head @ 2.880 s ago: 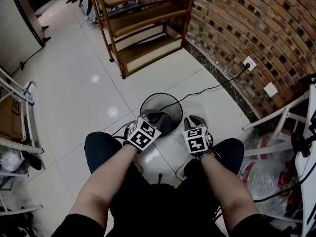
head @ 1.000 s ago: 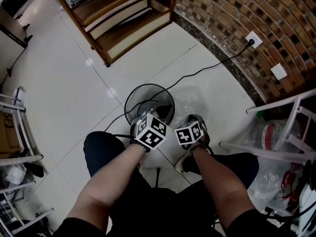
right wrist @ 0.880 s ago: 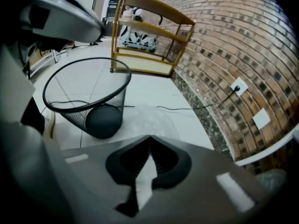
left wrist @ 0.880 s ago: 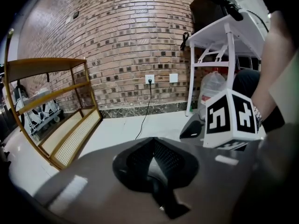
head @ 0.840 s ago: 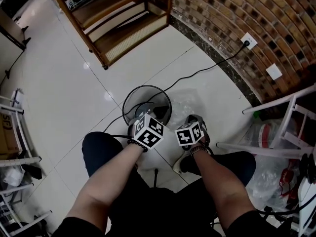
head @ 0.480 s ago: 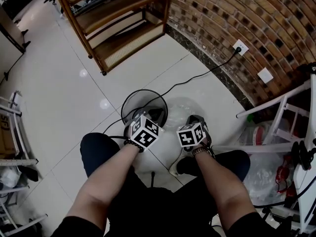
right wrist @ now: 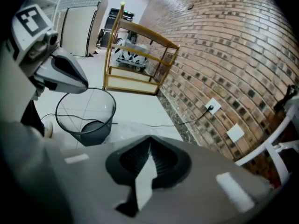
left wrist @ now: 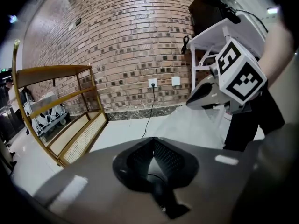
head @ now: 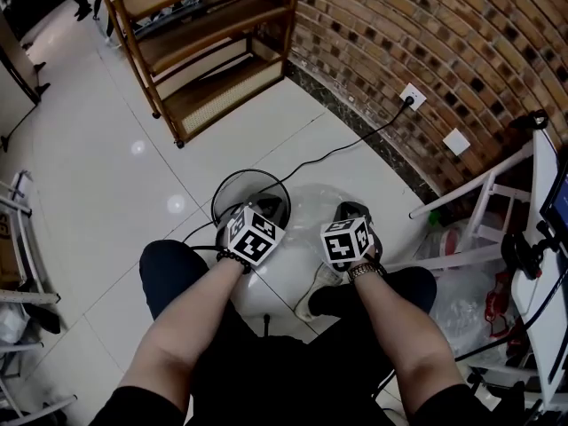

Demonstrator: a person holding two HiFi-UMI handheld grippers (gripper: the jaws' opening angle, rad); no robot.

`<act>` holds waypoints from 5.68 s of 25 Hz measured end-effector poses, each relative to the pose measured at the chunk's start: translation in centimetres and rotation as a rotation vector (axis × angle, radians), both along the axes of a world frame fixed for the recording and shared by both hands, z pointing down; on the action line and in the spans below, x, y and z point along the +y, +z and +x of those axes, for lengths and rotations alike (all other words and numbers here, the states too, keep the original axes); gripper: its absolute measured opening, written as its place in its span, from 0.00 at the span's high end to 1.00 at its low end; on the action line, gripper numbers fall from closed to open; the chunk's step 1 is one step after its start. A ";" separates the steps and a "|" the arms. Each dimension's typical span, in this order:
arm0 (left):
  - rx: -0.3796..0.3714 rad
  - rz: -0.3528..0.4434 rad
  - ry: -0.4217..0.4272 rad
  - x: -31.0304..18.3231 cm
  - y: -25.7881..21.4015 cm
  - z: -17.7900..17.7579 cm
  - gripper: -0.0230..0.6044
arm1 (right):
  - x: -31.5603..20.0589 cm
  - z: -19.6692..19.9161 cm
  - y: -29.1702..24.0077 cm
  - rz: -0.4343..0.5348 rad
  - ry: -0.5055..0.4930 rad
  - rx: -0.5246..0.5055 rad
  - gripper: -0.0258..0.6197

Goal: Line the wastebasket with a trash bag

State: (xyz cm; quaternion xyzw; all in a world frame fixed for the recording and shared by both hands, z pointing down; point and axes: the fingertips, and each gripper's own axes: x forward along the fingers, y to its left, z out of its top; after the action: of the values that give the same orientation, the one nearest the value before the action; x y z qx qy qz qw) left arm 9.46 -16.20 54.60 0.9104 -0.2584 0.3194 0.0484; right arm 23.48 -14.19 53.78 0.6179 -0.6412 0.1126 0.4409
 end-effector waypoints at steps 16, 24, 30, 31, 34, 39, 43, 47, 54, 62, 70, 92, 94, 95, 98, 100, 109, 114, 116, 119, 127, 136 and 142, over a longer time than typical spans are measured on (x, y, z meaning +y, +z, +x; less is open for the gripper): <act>0.085 -0.117 -0.013 1.0 -1.7 -0.4 0.89 | -1.0 1.7 -12.1 0.168 0.011 0.051 0.96; 0.161 -0.190 -0.055 0.8 -1.9 -0.8 0.75 | -0.9 1.4 -17.8 0.261 -0.003 0.075 0.96; 0.231 -0.276 -0.104 1.0 -2.3 -1.4 0.71 | -0.5 0.8 -20.4 0.312 -0.003 0.042 0.96; 0.240 -0.293 -0.119 0.9 -2.3 -1.6 0.70 | -0.5 0.6 -20.8 0.321 -0.003 0.032 0.96; 0.267 -0.345 -0.147 0.9 -2.0 -2.0 0.67 | -0.5 -0.2 -22.1 0.347 -0.014 0.005 0.96; 0.307 -0.407 -0.174 0.9 -1.9 -2.4 0.66 | -0.7 -2.0 -24.3 0.383 -0.044 -0.034 0.96; 0.294 -0.436 -0.174 1.2 -1.2 -2.6 0.66 | -1.1 -3.0 -25.3 0.401 -0.062 -0.066 0.96; 0.271 -0.468 -0.167 1.7 -0.5 -3.1 0.66 | -1.4 -3.9 -25.8 0.409 -0.077 -0.089 0.96; 0.233 -0.440 -0.207 1.7 -1.0 -5.8 0.79 | -1.8 -5.0 -25.7 0.409 -0.087 -0.147 0.96; 0.258 -0.366 -0.281 0.9 -4.2 -10.3 0.86 | -2.0 -5.4 -23.6 0.390 -0.106 -0.213 0.96; 0.166 -0.285 -0.332 1.1 -7.0 -15.5 0.86 | -2.4 -7.1 -20.6 0.354 -0.147 -0.296 0.96; -0.034 -0.348 -0.342 2.6 -7.0 -20.0 0.86 | -2.6 -10.0 -13.0 0.318 -0.263 -0.242 0.96; -0.038 -0.346 -0.339 2.5 -6.8 -19.9 0.86 | -2.7 -9.9 -12.8 0.329 -0.263 -0.234 0.96; -0.039 -0.343 -0.339 2.4 -6.8 -19.9 0.86 | -2.7 -10.0 -12.8 0.335 -0.264 -0.235 0.96; -0.034 -0.331 -0.341 2.0 -6.7 -19.9 0.86 | -2.9 -10.3 -13.3 0.360 -0.270 -0.228 0.96; -0.032 -0.320 -0.343 1.7 -6.7 -19.9 0.86 | -3.1 -10.2 -13.6 0.385 -0.273 -0.219 0.96; -0.030 -0.320 -0.336 1.1 -6.0 -19.9 0.85 | -3.3 -10.4 -12.3 0.389 -0.273 -0.203 0.96; -0.069 -0.385 -0.354 0.5 -2.7 -20.1 0.74 | -3.1 -10.3 -6.5 0.201 -0.250 -0.239 0.75; -0.084 -0.396 -0.362 0.3 -1.9 -20.2 0.72 | -3.1 -10.1 -5.0 0.161 -0.243 -0.245 0.74; -0.101 -0.405 -0.359 0.1 -1.3 -20.3 0.71 | -3.1 -10.1 -3.8 0.132 -0.248 -0.244 0.74; -0.130 -0.445 -0.383 -0.9 0.1 -20.4 0.71 | -3.7 -11.1 -1.8 0.053 -0.281 -0.265 0.73; -0.147 -0.472 -0.377 -1.3 1.9 -20.1 0.71 | -4.2 -12.6 -0.1 0.007 -0.325 -0.274 0.74; -0.172 -0.483 -0.324 -0.6 2.9 -18.5 0.71 | -3.3 -14.7 2.4 -0.101 -0.408 -0.261 0.74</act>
State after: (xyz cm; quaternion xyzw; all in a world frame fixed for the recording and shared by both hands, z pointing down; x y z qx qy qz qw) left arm -9.08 -16.83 57.47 0.7892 -0.3197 0.4356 0.2918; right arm 8.75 -17.45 56.14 0.4332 -0.7976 0.1319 0.3985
